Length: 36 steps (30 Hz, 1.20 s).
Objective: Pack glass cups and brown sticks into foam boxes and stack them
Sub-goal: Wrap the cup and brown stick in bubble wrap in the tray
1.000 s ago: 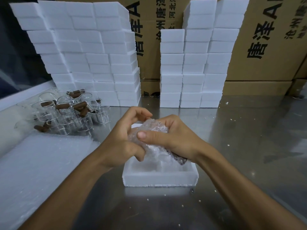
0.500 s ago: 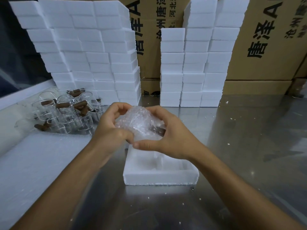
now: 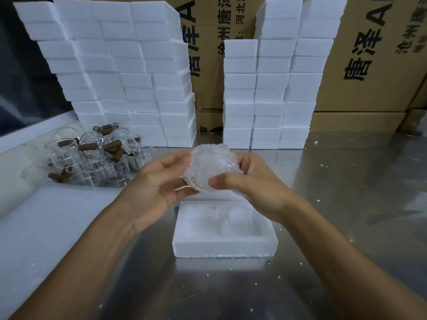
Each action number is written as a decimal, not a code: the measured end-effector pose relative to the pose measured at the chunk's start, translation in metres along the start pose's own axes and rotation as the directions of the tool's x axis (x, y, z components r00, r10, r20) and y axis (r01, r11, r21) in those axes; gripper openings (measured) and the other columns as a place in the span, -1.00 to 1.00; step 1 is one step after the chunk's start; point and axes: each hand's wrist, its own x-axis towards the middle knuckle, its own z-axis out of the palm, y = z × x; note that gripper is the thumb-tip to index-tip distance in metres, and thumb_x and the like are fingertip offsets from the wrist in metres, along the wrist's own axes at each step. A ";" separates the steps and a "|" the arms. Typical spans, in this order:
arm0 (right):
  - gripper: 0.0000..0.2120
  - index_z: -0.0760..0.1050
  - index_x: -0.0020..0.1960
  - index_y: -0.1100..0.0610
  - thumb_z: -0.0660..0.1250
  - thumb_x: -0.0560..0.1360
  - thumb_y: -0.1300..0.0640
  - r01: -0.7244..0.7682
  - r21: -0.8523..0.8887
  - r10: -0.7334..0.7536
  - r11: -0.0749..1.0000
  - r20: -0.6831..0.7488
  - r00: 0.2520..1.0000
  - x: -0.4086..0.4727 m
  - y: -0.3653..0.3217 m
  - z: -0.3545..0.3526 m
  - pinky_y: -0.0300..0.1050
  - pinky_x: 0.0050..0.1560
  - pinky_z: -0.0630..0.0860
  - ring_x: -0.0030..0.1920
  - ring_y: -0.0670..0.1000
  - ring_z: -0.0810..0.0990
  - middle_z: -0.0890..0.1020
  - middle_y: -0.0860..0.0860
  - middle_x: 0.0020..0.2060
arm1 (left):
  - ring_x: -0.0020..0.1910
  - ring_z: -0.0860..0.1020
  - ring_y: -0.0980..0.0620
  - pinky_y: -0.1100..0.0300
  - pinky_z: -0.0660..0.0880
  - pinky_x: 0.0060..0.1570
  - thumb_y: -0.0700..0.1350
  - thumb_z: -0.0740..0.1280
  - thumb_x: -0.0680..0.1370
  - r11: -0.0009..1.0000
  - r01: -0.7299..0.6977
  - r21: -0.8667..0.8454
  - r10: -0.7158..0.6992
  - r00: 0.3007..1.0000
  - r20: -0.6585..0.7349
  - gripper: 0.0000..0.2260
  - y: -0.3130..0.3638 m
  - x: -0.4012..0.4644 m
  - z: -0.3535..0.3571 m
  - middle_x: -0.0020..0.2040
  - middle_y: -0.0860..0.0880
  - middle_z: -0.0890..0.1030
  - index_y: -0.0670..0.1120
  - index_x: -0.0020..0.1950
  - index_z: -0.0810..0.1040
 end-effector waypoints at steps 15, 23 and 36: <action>-0.38 0.47 0.32 -0.05 0.62 0.32 -0.03 0.066 -0.524 -0.051 0.849 0.042 0.998 -0.001 -0.010 0.003 -0.17 0.04 0.60 0.04 -0.15 0.62 0.62 -0.18 0.06 | 0.11 0.64 -0.07 0.04 0.62 -0.01 -0.12 0.65 0.10 0.818 -0.163 0.552 0.113 0.986 0.123 -0.43 0.013 -0.005 -0.013 0.10 -0.03 0.63 -0.02 0.06 0.58; -0.35 0.47 0.28 -0.10 0.65 0.26 -0.03 0.116 -0.617 -0.135 0.779 0.016 0.991 -0.005 -0.017 0.004 -0.14 0.07 0.59 0.06 -0.14 0.60 0.60 -0.19 0.08 | -0.10 0.64 0.08 0.15 0.59 -0.11 0.11 0.56 0.11 0.487 -0.245 0.839 0.155 0.969 0.193 -0.60 0.020 -0.009 -0.007 -0.13 0.13 0.64 0.22 -0.10 0.55; -0.38 0.49 0.27 -0.03 0.65 0.28 0.07 0.207 -0.611 -0.319 0.764 -0.078 0.945 -0.006 -0.022 -0.004 -0.34 0.03 0.51 0.05 -0.17 0.59 0.61 -0.18 0.06 | 0.03 0.62 0.02 -0.01 0.59 0.08 -0.24 0.64 0.27 0.488 -0.319 0.812 0.353 0.923 0.151 -0.46 0.012 -0.001 -0.006 0.16 0.05 0.53 0.02 0.15 0.54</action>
